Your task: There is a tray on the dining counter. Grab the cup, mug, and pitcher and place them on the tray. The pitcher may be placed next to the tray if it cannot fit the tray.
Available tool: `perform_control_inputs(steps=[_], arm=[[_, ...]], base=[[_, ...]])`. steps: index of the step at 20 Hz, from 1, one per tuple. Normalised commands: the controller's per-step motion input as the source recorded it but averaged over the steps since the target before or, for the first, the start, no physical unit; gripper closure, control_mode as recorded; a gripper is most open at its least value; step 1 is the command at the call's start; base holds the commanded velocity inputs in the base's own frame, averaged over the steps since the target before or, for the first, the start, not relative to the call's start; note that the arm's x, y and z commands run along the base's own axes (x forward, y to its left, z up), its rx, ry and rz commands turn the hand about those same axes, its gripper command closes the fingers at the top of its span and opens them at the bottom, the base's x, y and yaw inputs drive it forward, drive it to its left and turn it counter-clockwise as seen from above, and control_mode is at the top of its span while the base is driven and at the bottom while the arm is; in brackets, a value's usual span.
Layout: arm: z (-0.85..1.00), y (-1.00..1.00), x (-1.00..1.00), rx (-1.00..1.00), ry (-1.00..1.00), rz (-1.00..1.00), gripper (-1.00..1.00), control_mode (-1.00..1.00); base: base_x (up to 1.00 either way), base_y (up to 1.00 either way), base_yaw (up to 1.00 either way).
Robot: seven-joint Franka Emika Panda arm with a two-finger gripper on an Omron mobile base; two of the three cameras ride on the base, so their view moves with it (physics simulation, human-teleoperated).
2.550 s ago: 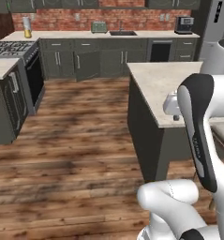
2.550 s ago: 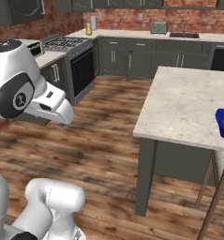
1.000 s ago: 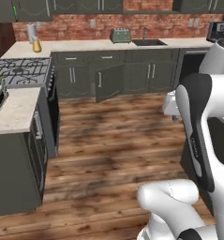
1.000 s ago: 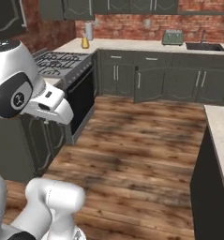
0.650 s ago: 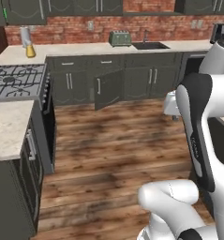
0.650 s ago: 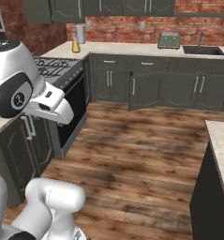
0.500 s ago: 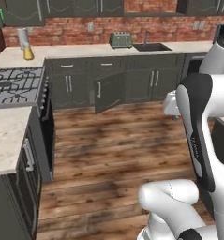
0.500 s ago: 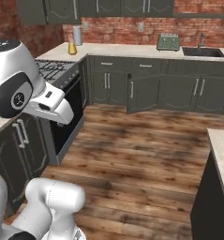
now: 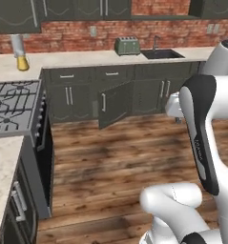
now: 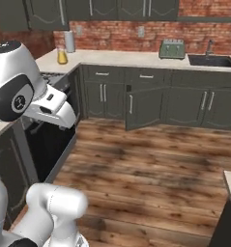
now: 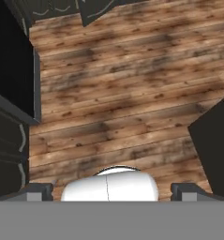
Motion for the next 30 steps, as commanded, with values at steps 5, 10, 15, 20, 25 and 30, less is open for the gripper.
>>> perform_control_inputs(steps=[5, 10, 15, 20, 25, 30], arm=[[0.0, 0.0, 0.0, 0.0, 0.0, 0.0, -1.0, 1.0], [0.0, 0.0, 0.0, 0.0, 0.0, 0.0, -1.0, 1.0], [0.0, 0.0, 0.0, 0.0, 0.0, 0.0, -1.0, 1.0], [0.0, 0.0, 0.0, 0.0, 0.0, 0.0, -1.0, 1.0], [0.0, 0.0, 0.0, 0.0, 0.0, 0.0, -1.0, 1.0], [0.0, 0.0, 0.0, 0.0, 0.0, 0.0, -1.0, 1.0]], base=[[1.0, 0.0, 0.0], [1.0, -0.02, 0.0], [1.0, -0.02, 0.0], [1.0, -0.18, 0.0], [1.0, -0.51, 0.0], [0.99, -0.68, 0.12]])
